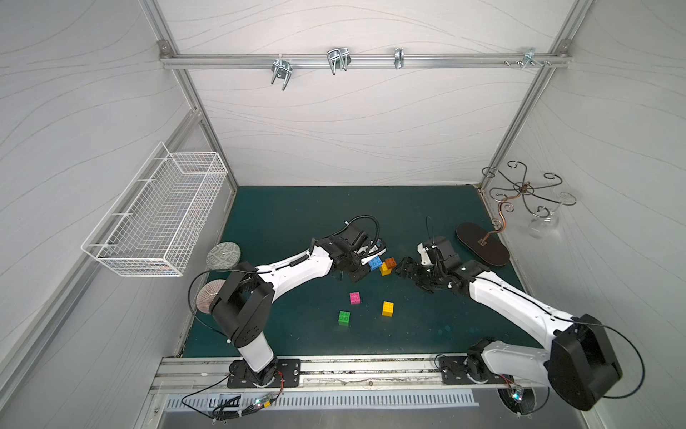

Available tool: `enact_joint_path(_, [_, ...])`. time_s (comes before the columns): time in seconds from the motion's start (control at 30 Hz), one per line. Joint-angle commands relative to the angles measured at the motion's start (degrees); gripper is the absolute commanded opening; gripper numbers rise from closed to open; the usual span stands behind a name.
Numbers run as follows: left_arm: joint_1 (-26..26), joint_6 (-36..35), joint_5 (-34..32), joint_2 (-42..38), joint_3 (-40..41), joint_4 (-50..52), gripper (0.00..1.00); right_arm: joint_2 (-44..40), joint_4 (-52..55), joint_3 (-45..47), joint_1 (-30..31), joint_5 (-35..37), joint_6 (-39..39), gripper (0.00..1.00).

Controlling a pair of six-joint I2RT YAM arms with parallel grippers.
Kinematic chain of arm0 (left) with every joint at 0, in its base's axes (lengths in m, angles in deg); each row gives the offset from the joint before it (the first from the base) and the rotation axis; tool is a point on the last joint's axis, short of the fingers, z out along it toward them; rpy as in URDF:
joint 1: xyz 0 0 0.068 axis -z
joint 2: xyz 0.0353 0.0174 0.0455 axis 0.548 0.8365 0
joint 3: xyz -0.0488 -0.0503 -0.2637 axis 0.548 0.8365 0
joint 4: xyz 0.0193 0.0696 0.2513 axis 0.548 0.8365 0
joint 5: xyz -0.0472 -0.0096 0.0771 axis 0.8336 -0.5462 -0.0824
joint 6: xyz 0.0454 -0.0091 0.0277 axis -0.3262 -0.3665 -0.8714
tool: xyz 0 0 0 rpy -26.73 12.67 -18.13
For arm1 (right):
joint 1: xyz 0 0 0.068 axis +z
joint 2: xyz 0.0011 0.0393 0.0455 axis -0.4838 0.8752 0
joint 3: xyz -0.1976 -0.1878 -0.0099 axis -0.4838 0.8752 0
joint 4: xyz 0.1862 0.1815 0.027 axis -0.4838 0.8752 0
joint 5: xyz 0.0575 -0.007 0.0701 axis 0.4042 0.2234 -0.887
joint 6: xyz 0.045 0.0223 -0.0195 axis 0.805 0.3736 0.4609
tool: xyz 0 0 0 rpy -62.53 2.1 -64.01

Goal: Assemble the number 4 with lego
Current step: Assemble the lego brick with the lego brick.

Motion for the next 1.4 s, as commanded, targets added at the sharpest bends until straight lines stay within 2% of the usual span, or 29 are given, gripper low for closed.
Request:
enact_joint_path(0.0, [0.0,-3.2,2.9,1.4,-2.9,-0.8,0.0,1.2,-7.4,1.3,0.6,2.5,3.5,0.86])
enact_joint_path(0.47, [-0.8,-8.0,3.5,6.3,-6.1,1.3,0.0,5.1,-19.0,5.0,1.6,3.9,7.6,0.81])
enact_joint_path(0.97, [-0.9,-9.3,1.9,7.7,-6.3,0.7,0.0,6.0,-28.9,9.5,3.7,6.0,11.2,0.74])
enact_joint_path(1.37, [-1.0,-10.2,0.5,8.5,-6.8,0.0,0.0,7.8,-31.3,9.5,5.2,7.2,11.9,0.73])
